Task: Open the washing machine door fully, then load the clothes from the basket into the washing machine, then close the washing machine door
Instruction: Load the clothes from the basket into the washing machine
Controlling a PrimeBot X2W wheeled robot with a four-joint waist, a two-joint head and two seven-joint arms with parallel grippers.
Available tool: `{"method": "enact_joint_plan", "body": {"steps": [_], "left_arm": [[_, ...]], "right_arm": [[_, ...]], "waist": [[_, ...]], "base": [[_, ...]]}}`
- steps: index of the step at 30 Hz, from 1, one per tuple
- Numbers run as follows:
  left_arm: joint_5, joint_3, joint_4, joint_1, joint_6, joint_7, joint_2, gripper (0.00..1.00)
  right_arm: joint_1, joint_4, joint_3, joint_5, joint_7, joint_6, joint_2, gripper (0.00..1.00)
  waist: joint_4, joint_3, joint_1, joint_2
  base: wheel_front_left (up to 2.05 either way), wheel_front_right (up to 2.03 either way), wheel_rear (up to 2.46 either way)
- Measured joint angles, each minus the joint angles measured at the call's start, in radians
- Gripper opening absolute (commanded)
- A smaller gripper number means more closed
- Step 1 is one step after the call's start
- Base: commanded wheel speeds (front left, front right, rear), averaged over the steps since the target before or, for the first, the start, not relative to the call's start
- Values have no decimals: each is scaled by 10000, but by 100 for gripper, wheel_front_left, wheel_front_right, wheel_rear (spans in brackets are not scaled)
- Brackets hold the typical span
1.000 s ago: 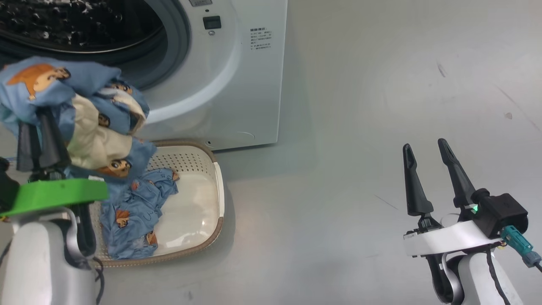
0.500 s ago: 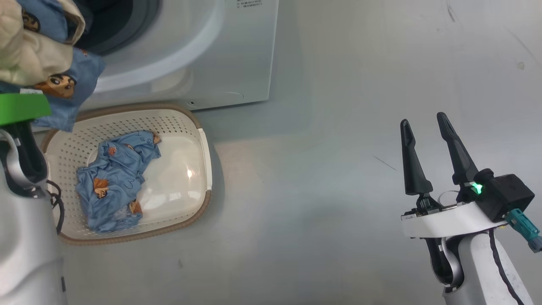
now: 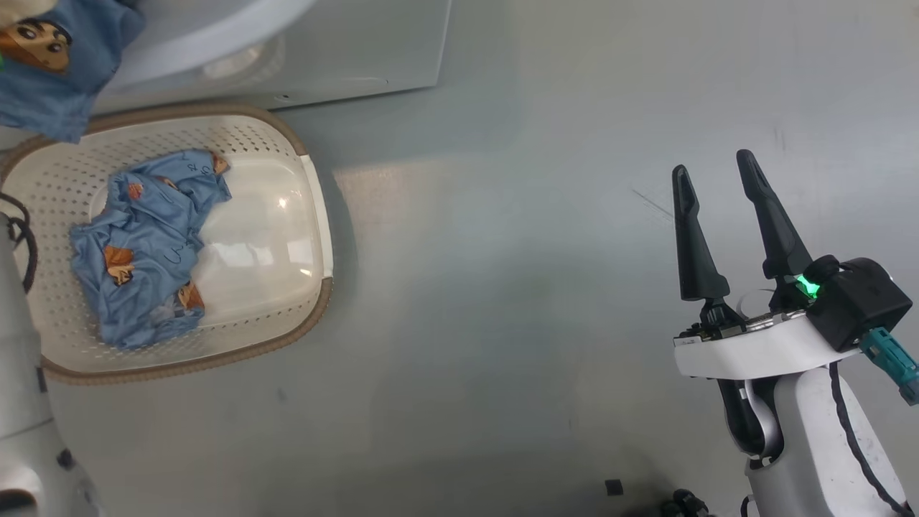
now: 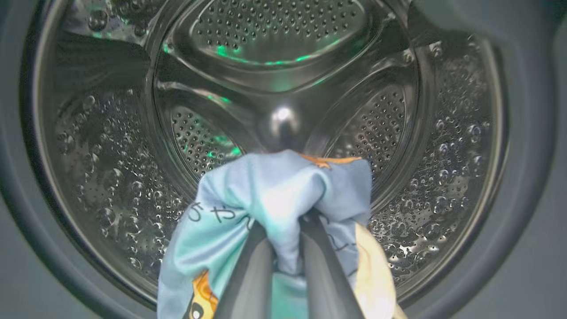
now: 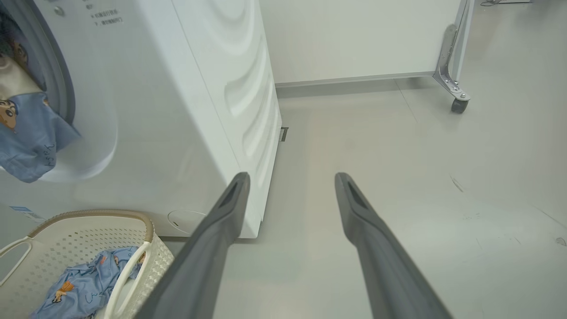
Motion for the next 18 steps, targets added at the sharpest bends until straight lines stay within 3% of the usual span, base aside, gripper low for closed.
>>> {"method": "enact_joint_plan", "body": {"steps": [18], "left_arm": [[86, -418, 1883, -3034, -295, 1808, 857, 0]], "right_arm": [[-602, 192, 717, 240, 0, 2, -25, 100]], "waist": [[-278, 1888, 0, 0]], "base": [[0, 0, 0]]}}
